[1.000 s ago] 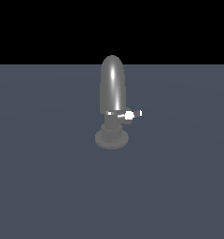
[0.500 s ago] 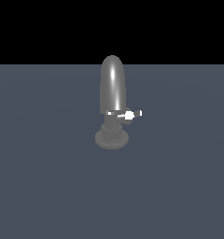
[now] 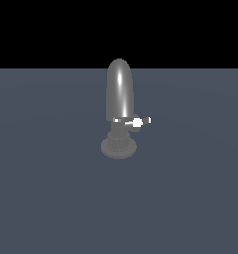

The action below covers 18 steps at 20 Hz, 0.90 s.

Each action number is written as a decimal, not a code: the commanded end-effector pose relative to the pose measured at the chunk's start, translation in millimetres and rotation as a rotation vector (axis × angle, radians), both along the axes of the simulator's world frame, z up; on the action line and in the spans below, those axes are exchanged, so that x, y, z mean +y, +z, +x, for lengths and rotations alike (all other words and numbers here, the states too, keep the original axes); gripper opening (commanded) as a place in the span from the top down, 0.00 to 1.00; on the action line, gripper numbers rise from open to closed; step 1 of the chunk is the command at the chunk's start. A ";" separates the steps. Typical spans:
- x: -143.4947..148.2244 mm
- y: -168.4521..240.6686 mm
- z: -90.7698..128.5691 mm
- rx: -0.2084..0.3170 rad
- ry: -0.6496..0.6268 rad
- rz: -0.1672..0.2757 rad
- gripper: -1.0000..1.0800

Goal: Turn on the faucet by rotating a designated handle.

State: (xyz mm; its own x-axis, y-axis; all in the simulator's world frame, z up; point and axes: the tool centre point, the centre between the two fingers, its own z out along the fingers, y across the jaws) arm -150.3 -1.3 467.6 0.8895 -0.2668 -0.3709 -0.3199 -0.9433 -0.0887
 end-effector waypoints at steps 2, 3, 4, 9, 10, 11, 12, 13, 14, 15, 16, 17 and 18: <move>-0.9 -6.6 17.3 0.063 -0.054 0.023 1.00; -1.3 -8.7 22.1 0.081 -0.070 0.030 1.00; -1.8 -10.9 27.0 0.100 -0.085 0.037 1.00; -5.1 -23.4 50.7 0.192 -0.165 0.072 1.00; -6.0 -26.2 55.3 0.211 -0.181 0.079 1.00; -6.9 -29.1 59.9 0.230 -0.197 0.086 1.00; -7.9 -32.1 64.5 0.249 -0.213 0.093 1.00; -9.0 -35.3 69.0 0.268 -0.230 0.101 1.00; -10.1 -38.5 73.5 0.288 -0.246 0.108 1.00; -11.3 -41.9 77.9 0.307 -0.263 0.116 1.00; -12.5 -45.4 82.2 0.327 -0.279 0.123 1.00; -13.8 -49.0 86.5 0.347 -0.296 0.131 1.00; -15.2 -52.7 90.8 0.367 -0.313 0.138 1.00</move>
State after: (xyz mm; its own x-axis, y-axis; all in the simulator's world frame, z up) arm -66.1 -14.4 420.4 0.6107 -0.4192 -0.6718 -0.5980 -0.8003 -0.0443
